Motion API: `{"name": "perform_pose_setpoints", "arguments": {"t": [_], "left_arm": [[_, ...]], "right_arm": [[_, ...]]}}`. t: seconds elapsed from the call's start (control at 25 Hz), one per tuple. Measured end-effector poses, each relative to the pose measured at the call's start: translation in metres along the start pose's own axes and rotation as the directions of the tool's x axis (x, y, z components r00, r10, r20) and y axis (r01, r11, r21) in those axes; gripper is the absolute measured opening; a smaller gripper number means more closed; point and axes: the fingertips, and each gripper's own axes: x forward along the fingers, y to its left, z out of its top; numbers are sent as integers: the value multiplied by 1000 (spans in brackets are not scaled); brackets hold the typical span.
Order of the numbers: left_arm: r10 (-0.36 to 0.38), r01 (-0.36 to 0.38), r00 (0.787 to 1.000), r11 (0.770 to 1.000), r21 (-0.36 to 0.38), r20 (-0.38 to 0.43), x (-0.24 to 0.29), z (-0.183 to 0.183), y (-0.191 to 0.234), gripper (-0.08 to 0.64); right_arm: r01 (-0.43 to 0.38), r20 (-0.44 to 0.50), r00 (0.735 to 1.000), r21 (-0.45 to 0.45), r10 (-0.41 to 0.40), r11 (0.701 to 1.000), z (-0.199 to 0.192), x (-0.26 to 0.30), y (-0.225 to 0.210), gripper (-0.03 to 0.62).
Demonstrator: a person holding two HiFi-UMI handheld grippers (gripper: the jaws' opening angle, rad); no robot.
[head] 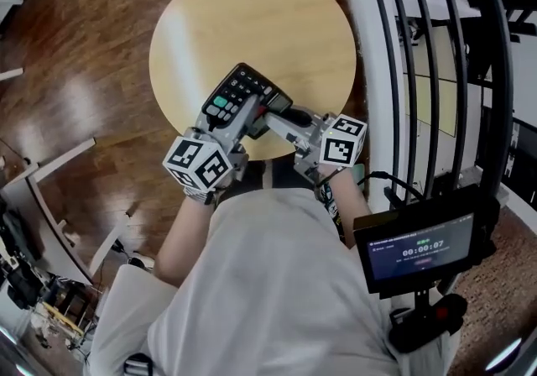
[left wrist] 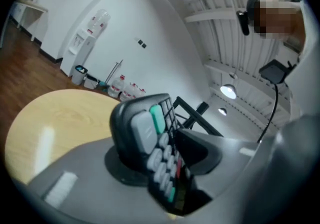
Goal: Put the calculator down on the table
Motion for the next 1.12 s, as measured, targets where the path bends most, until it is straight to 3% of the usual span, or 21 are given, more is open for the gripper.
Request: {"name": "perform_pose_setpoints", "arguments": {"t": [0.32, 0.64, 0.92, 1.12], "left_arm": [[63, -63, 997, 998, 0, -54, 12, -27, 29, 268], [80, -84, 994, 995, -49, -78, 19, -43, 43, 282], [123, -136, 987, 983, -127, -107, 21, -55, 84, 310], [146, -166, 981, 972, -166, -126, 14, -60, 101, 314]], "right_arm": [[91, -28, 996, 45, -89, 995, -14, -5, -28, 89], [138, -67, 989, 45, -135, 989, -19, -5, -45, 89], [183, -132, 975, 42, -176, 982, -26, 19, -71, 87], [201, -148, 971, 87, -187, 976, -33, 31, -78, 83]]}}
